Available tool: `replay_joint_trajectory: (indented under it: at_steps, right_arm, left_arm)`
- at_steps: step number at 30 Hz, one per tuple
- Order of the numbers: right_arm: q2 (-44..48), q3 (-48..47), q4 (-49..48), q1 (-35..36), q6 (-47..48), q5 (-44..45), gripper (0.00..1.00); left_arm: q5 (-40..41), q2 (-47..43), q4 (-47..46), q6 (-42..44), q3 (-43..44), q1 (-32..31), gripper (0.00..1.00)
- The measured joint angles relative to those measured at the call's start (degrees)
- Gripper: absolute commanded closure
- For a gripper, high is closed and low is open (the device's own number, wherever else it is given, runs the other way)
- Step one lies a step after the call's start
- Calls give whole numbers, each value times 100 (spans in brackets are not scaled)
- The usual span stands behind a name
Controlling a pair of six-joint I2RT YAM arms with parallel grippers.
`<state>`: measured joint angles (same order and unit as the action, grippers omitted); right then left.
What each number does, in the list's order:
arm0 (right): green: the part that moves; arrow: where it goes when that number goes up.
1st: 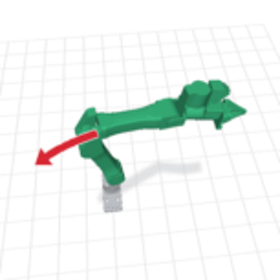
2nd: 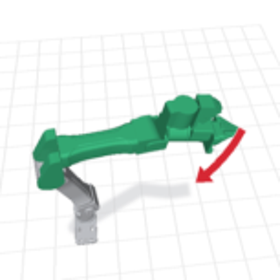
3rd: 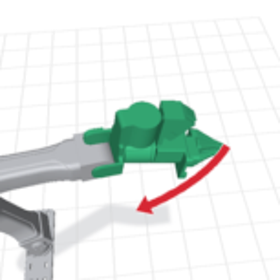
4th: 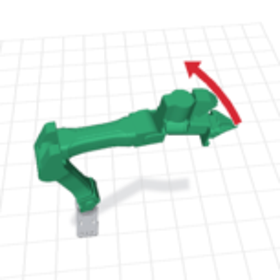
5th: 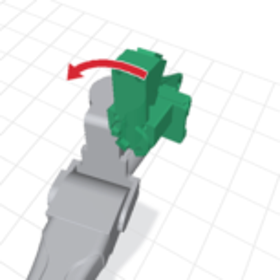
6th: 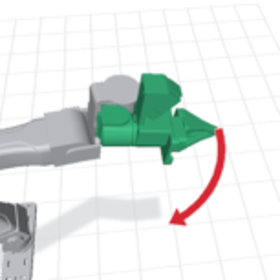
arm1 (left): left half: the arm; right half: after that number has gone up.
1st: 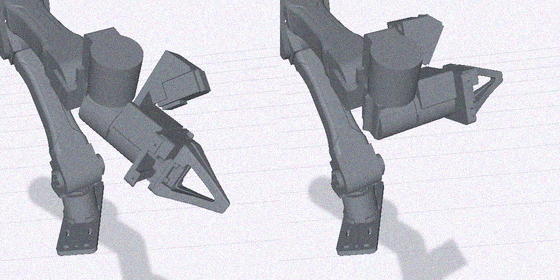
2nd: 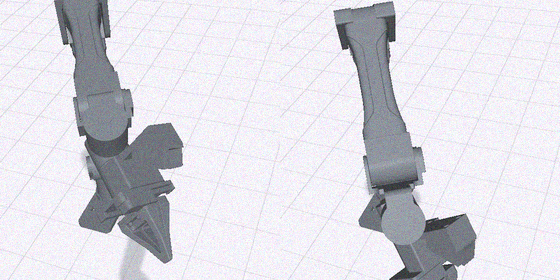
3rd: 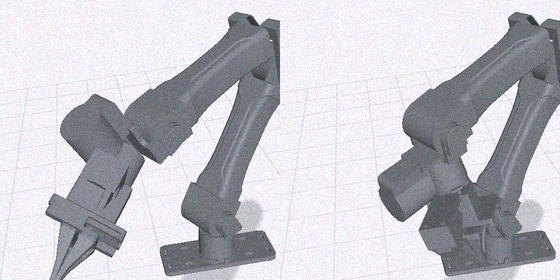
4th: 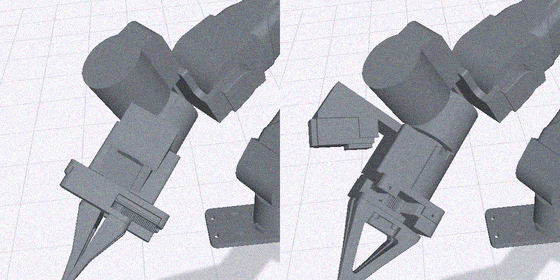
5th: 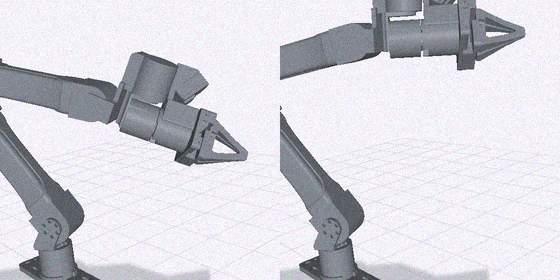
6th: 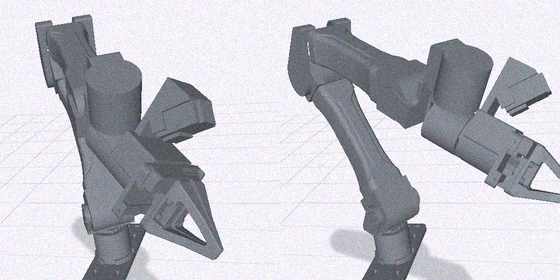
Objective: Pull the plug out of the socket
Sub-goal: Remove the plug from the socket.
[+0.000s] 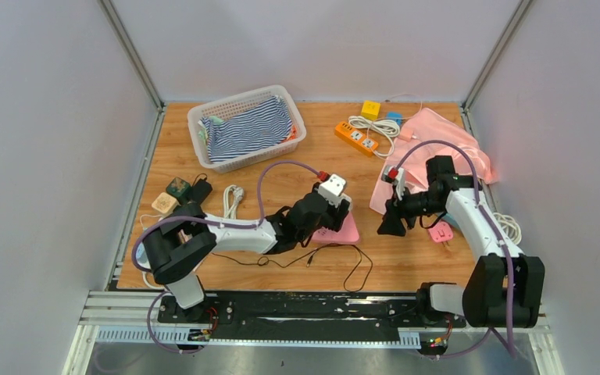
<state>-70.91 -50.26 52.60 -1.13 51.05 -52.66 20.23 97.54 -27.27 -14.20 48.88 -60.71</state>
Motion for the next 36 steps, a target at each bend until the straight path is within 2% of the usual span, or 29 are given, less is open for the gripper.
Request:
replay_joint_trajectory:
  at_steps: [4, 9, 12, 13, 18, 24, 36]
  right_arm:
    - [-68, -297, -199, 472, -505, -92, 39]
    - [-61, -413, -610, 603, -1093, -258, 26]
    - [-61, -341, -807, 605, -1292, -337, 25]
    - [-61, -295, -855, 605, -1346, -352, 25]
    - [-61, -42, -1139, 605, -1797, -522, 27]
    - [-61, 9, -1423, 603, -2188, -876, 27]
    - [-72, 105, -1648, 612, -2573, -1386, 24]
  left_arm:
    - [-435, -337, -811, 234, -575, 33, 100]
    - [-800, -450, -2332, 238, -1478, 57, 98]
    - [-953, -433, -3281, 114, -1912, 59, 96]
    - [-994, -396, -3626, 50, -2002, 59, 99]
    - [-1128, -221, -4861, -192, -2083, 59, 100]
    - [-1073, -162, -5265, -269, -2081, 57, 100]
    - [-938, 13, -5412, -208, -1878, -118, 100]
